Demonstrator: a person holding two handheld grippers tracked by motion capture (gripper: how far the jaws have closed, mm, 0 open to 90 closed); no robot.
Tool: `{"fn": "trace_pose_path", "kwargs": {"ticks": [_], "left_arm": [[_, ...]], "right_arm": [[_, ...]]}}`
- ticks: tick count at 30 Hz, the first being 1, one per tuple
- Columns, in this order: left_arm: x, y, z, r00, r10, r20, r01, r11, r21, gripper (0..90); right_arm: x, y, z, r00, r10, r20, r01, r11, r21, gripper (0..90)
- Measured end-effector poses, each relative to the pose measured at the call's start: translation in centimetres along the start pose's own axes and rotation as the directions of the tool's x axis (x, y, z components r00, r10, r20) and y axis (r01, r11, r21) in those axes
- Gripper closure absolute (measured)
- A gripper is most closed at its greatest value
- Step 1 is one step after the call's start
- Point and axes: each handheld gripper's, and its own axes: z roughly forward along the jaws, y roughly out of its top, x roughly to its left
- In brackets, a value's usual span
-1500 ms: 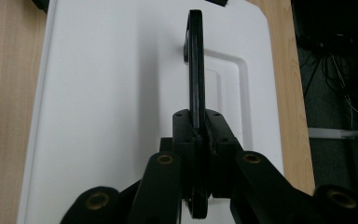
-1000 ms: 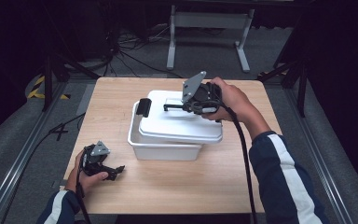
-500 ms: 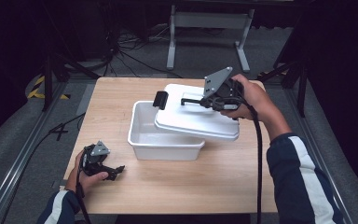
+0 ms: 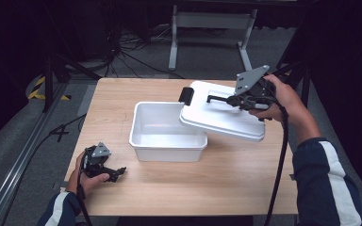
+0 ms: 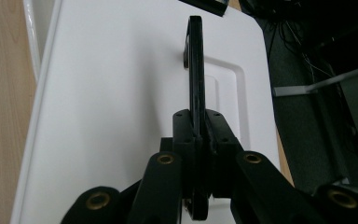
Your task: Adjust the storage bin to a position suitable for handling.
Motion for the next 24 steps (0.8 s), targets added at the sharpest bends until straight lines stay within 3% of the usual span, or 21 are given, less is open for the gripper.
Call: {"fn": "trace_pose_path", "kwargs": {"ticks": [8, 24], "left_arm": [[0.0, 0.0, 0.0, 1.0000, 0.003, -0.001, -0.003, 1.0000, 0.002, 0.2], [0.0, 0.0, 0.0, 1.0000, 0.003, 0.000, -0.003, 1.0000, 0.002, 0.2]], "right_arm": [[-0.5, -3.1, -1.6, 0.9983, 0.049, 0.033, -0.049, 0.999, 0.004, 84.7], [-0.8, -7.9, -2.6, 0.9885, 0.139, 0.059, -0.140, 0.990, 0.007, 84.7]]}}
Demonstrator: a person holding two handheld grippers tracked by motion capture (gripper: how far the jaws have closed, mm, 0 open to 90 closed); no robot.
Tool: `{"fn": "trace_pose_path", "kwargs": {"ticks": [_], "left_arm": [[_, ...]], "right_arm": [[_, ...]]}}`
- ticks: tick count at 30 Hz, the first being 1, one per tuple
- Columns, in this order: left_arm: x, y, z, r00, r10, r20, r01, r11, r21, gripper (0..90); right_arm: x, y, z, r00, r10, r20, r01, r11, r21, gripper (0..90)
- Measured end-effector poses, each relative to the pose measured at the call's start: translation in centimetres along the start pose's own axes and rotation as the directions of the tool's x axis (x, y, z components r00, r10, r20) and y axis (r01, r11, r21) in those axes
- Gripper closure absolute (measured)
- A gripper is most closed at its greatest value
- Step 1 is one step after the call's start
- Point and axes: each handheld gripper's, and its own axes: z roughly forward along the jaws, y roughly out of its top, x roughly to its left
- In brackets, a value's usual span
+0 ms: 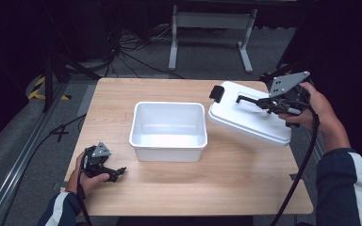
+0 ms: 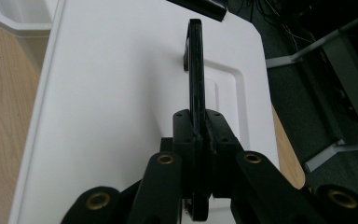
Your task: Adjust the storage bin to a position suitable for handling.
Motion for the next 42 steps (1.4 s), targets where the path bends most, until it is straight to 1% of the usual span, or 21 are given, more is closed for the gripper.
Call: {"fn": "trace_pose_path", "kwargs": {"ticks": [1, 2, 4, 7, 8, 11, 13, 17, 20, 27, 37, 42], "left_arm": [[0.0, 0.0, 0.0, 1.0000, 0.000, -0.001, 0.000, 1.0000, -0.001, 0.2], [0.0, 0.0, 0.0, 1.0000, 0.000, 0.000, 0.000, 1.0000, 0.000, 0.2], [0.0, 0.0, 0.0, 1.0000, 0.000, 0.000, 0.000, 1.0000, 0.000, 0.2], [0.0, 0.0, 0.0, 1.0000, 0.000, 0.000, 0.000, 1.0000, 0.001, 0.2], [0.0, 0.0, 0.0, 1.0000, 0.000, 0.000, 0.000, 1.0000, 0.000, 0.2], [0.0, 0.0, 0.0, 1.0000, 0.000, 0.000, 0.000, 1.0000, 0.000, 0.2], [0.0, 0.0, 0.0, 1.0000, 0.000, 0.000, 0.000, 1.0000, 0.000, 0.2], [0.0, 0.0, 0.0, 1.0000, 0.000, 0.000, 0.000, 1.0000, 0.000, 0.2], [0.0, 0.0, 0.0, 1.0000, 0.000, 0.000, 0.000, 1.0000, 0.000, 0.2], [0.0, 0.0, 0.0, 1.0000, 0.000, 0.000, 0.000, 1.0000, 0.000, 0.2], [0.0, 0.0, 0.0, 1.0000, 0.000, 0.000, 0.000, 1.0000, 0.000, 0.2], [0.0, 0.0, 0.0, 1.0000, 0.000, 0.000, 0.000, 1.0000, 0.000, 0.2]], "right_arm": [[0.0, -0.2, 0.0, 1.0000, 0.002, 0.008, -0.002, 1.000, 0.001, 84.7], [-0.1, -0.4, 0.0, 1.0000, 0.007, 0.000, -0.007, 1.000, 0.001, 84.7], [-0.1, -0.8, 0.1, 1.0000, 0.005, 0.002, -0.005, 1.000, 0.008, 84.8], [0.0, -1.4, 0.5, 0.9998, 0.018, 0.001, -0.018, 1.000, 0.012, 84.7], [-0.1, -1.6, 0.6, 0.9999, 0.015, 0.001, -0.015, 1.000, 0.016, 84.7], [0.0, -1.9, 1.0, 0.9997, 0.024, 0.000, -0.024, 1.000, 0.017, 84.8], [0.0, -2.2, 1.7, 0.9996, 0.029, -0.002, -0.029, 0.999, 0.026, 84.8], [0.1, -3.0, 3.5, 0.9989, 0.046, -0.007, -0.045, 0.997, 0.054, 84.8], [0.1, -3.5, 4.7, 0.9975, 0.067, -0.021, -0.066, 0.996, 0.057, 84.7], [0.2, -4.5, 7.5, 0.9953, 0.084, -0.049, -0.079, 0.992, 0.097, 84.8], [0.9, -5.2, 10.1, 0.9924, 0.098, -0.074, -0.089, 0.989, 0.115, 84.8], [1.0, -5.3, 10.9, 0.9911, 0.106, -0.081, -0.096, 0.988, 0.120, 84.7]]}}
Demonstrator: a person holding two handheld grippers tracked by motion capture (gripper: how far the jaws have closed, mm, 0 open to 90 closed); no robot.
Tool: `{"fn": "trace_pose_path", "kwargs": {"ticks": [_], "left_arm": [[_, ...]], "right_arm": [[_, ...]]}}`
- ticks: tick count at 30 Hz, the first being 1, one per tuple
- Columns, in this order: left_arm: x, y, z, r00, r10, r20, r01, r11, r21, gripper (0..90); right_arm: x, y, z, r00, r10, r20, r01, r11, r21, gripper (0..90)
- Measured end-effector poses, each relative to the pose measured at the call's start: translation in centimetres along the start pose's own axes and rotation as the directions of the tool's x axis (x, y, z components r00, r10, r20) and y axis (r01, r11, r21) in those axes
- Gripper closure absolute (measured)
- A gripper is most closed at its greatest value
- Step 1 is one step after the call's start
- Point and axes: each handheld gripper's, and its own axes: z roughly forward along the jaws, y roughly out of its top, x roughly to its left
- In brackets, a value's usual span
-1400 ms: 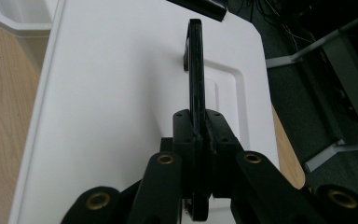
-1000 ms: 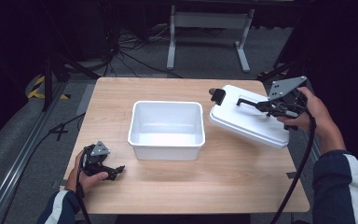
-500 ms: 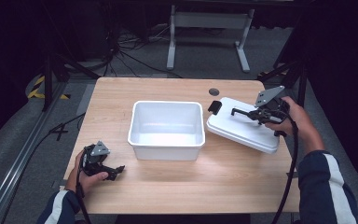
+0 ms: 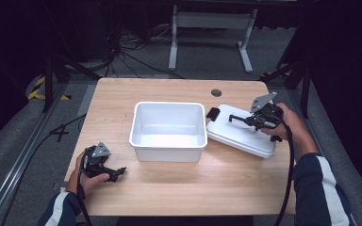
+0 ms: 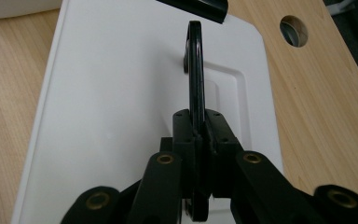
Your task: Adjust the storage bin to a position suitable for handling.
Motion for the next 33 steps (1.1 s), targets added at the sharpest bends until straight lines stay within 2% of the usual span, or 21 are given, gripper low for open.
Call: {"fn": "trace_pose_path", "kwargs": {"ticks": [11, 15, 25, 33], "left_arm": [[0.0, 0.0, 0.0, 1.0000, 0.000, 0.000, 0.000, 1.0000, 0.000, 0.2], [0.0, 0.0, 0.0, 1.0000, 0.000, 0.000, 0.000, 1.0000, 0.000, 0.2], [0.0, 0.0, 0.0, 1.0000, 0.000, 0.000, 0.000, 1.0000, 0.001, 0.2], [0.0, 0.0, 0.0, 1.0000, 0.000, 0.000, 0.000, 1.0000, 0.001, 0.2]], "right_arm": [[0.1, -0.6, 2.1, 0.9995, 0.023, -0.019, -0.023, 1.000, 0.016, 84.7], [0.2, -0.8, 2.5, 0.9995, 0.019, -0.024, -0.019, 0.999, 0.027, 84.6], [0.2, -1.7, 3.4, 0.9986, 0.047, -0.024, -0.046, 0.997, 0.069, 81.9], [0.2, -1.7, 2.7, 0.9975, 0.067, -0.021, -0.067, 0.998, 0.018, 77.4]]}}
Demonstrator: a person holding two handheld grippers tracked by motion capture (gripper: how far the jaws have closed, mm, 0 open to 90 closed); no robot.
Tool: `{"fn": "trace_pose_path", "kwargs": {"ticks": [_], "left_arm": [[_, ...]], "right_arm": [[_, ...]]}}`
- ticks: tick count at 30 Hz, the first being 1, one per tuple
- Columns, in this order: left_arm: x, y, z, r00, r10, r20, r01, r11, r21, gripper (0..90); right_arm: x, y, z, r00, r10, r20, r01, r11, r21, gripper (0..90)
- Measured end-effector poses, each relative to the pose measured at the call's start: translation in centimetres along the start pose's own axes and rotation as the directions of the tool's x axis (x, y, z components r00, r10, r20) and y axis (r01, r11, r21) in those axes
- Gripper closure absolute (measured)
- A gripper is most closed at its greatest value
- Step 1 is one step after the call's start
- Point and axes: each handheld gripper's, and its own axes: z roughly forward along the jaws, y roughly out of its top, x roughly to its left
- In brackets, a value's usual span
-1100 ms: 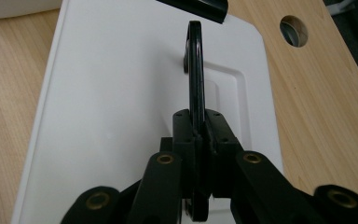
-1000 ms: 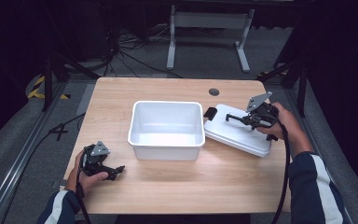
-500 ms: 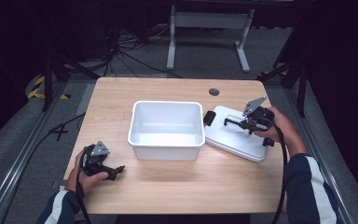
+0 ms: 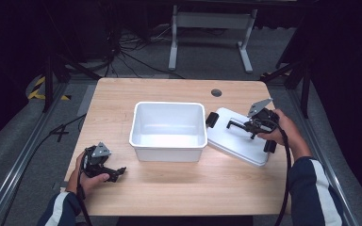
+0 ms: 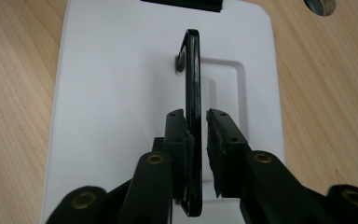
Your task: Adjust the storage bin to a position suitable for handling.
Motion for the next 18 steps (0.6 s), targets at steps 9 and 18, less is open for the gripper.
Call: {"fn": "trace_pose_path", "kwargs": {"ticks": [9, 18], "left_arm": [[0.0, 0.0, 0.0, 1.0000, 0.004, 0.002, -0.004, 1.0000, 0.001, 0.2], [0.1, 0.0, 0.0, 1.0000, 0.008, 0.002, -0.008, 1.0000, -0.002, 0.1]], "right_arm": [[-0.1, 0.0, -1.3, 0.9992, 0.039, -0.007, -0.039, 0.997, -0.065, 68.7], [0.3, -0.1, -2.2, 0.9940, 0.098, -0.049, -0.104, 0.986, -0.132, 59.4]]}}
